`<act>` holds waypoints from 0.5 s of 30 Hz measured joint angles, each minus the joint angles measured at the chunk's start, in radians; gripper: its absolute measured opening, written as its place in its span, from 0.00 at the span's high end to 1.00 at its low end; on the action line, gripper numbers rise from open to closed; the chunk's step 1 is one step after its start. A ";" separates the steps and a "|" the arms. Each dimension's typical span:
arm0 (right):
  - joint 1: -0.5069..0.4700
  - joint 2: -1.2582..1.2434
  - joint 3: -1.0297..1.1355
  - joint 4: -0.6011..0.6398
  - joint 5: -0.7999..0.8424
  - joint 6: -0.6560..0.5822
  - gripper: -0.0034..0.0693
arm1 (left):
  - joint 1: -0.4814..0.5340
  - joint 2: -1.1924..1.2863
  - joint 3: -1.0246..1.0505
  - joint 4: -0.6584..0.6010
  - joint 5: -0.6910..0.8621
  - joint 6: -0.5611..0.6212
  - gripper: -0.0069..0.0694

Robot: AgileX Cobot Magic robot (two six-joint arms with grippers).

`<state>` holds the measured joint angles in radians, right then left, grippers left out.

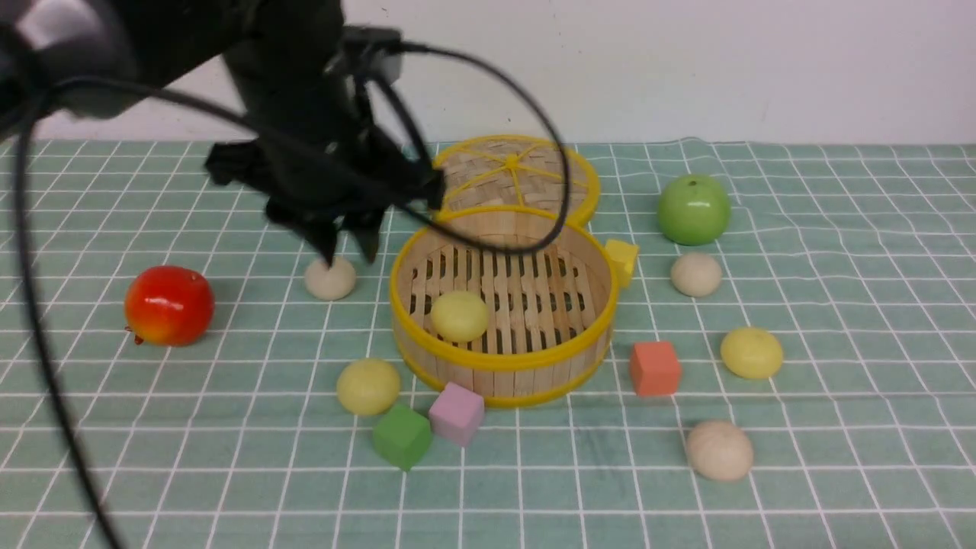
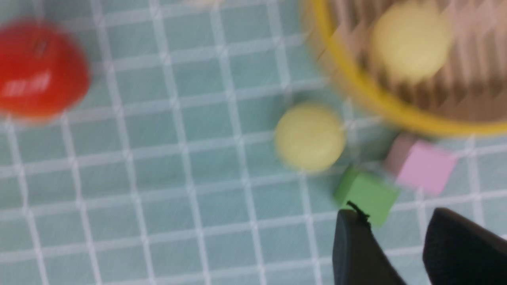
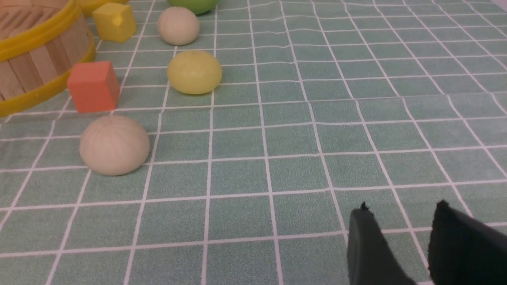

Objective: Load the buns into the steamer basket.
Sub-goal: Use the left arm to grab a steamed stuffed bun

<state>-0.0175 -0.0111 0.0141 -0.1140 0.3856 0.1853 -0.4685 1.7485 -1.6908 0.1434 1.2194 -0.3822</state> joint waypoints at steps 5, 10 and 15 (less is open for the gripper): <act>0.000 0.000 0.000 0.000 0.000 0.000 0.62 | 0.000 -0.071 0.170 0.008 -0.097 -0.077 0.60; 0.000 0.000 0.000 0.000 0.000 0.000 0.62 | 0.000 -0.041 0.282 -0.010 -0.158 -0.104 0.60; 0.000 0.000 0.000 0.000 0.000 0.000 0.62 | 0.000 0.031 0.294 -0.019 -0.189 -0.106 0.60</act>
<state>-0.0175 -0.0111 0.0141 -0.1140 0.3856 0.1853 -0.4685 1.7790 -1.3969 0.1246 1.0303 -0.4886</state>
